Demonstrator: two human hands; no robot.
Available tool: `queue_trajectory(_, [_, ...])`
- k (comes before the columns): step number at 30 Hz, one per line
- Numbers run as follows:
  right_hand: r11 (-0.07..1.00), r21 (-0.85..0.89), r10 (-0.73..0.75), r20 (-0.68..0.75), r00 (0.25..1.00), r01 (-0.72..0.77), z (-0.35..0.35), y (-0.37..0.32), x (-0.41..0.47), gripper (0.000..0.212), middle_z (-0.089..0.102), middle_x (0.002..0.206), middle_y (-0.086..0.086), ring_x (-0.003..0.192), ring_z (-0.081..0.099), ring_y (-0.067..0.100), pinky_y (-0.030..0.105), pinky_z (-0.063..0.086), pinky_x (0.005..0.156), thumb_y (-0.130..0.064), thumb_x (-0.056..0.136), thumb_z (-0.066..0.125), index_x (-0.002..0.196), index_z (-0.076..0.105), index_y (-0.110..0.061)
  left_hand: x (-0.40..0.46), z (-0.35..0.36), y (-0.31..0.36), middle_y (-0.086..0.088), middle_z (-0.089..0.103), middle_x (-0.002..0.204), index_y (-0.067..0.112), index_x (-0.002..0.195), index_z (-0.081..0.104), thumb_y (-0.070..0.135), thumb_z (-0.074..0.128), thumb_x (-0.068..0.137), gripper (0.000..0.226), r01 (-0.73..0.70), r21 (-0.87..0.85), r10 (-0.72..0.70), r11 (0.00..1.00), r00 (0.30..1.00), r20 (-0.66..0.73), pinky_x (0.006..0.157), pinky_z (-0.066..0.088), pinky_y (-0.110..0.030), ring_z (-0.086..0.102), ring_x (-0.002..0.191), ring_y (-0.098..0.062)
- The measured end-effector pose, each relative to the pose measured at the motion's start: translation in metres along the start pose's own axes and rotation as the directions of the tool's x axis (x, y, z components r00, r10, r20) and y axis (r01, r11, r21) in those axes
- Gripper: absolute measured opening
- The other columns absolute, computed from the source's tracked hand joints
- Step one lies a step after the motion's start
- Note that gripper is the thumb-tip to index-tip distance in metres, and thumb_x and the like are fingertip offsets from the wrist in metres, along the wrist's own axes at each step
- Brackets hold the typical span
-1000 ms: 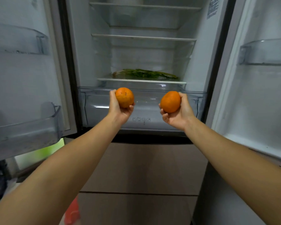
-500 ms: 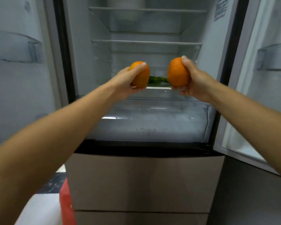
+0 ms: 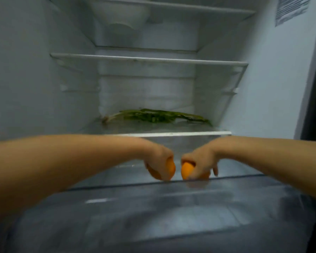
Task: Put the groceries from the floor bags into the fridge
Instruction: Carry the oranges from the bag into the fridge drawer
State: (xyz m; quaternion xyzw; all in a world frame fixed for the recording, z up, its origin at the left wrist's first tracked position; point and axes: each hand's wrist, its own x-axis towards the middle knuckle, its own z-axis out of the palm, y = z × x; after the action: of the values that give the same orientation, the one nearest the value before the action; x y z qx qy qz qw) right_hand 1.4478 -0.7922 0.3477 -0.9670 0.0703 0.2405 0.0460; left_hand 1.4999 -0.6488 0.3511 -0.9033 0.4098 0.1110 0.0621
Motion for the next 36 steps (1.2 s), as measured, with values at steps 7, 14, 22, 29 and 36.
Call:
queue_trajectory(7, [0.999,-0.026,-0.041,0.011,0.999,0.042,-0.003,0.005,0.062,0.059,0.042,0.128,0.007,0.103,0.055,0.027,0.035,0.054,0.075,-0.040,0.088,0.062,0.135,0.029,-0.027,0.052,0.042,-0.040,-0.011,0.050,0.125,0.018,0.123,0.043,0.036,0.071,0.079,0.056,-0.094,-0.025,0.090,0.995,0.989,-0.117,0.085,0.044,-0.034,0.053,0.107,-0.028])
queue_trajectory(14, [0.997,-0.012,-0.076,-0.172,0.982,0.075,0.022,0.018,0.081,0.078,0.039,0.139,0.011,0.110,0.057,0.028,0.039,0.054,0.090,-0.050,0.088,0.056,0.148,0.012,-0.028,0.059,0.075,-0.044,-0.014,0.035,0.134,0.019,0.136,0.030,0.037,0.064,0.084,0.065,-0.070,-0.045,0.061,0.997,0.983,-0.175,0.093,0.040,-0.037,0.041,0.122,-0.033])
queue_trajectory(22, [0.992,0.128,-0.007,-0.134,0.991,0.024,-0.019,0.004,0.041,0.078,0.041,0.143,0.014,0.101,0.056,0.024,0.033,0.055,0.078,-0.047,0.093,0.050,0.152,0.004,-0.027,0.039,0.039,-0.035,-0.016,0.023,0.148,0.017,0.149,0.013,0.051,0.059,0.085,0.086,-0.025,0.069,0.029,0.997,0.998,-0.050,0.107,0.034,-0.041,0.031,0.135,-0.036])
queue_trajectory(29, [0.998,0.016,-0.052,-0.111,0.992,0.054,-0.033,-0.022,-0.023,0.047,0.060,0.119,0.013,0.104,0.064,0.025,0.036,0.054,0.084,-0.036,0.098,0.046,0.138,0.042,-0.011,-0.023,-0.029,-0.013,-0.008,0.062,0.100,0.012,0.097,0.062,0.040,0.048,0.095,0.031,-0.011,0.107,0.016,0.994,0.999,-0.042,0.089,0.047,-0.038,0.056,0.093,-0.023])
queue_trajectory(36, [0.956,-0.254,-0.259,-0.483,0.836,0.149,-0.014,-0.044,-0.101,0.029,0.072,0.094,0.004,0.074,0.068,0.021,0.034,0.058,0.074,-0.027,0.095,0.045,0.110,0.064,-0.012,-0.115,-0.035,0.019,-0.004,0.057,0.087,0.018,0.088,0.062,0.035,0.053,0.090,0.019,0.174,0.055,-0.118,0.983,0.837,-0.535,0.076,0.046,-0.031,0.054,0.084,-0.026])
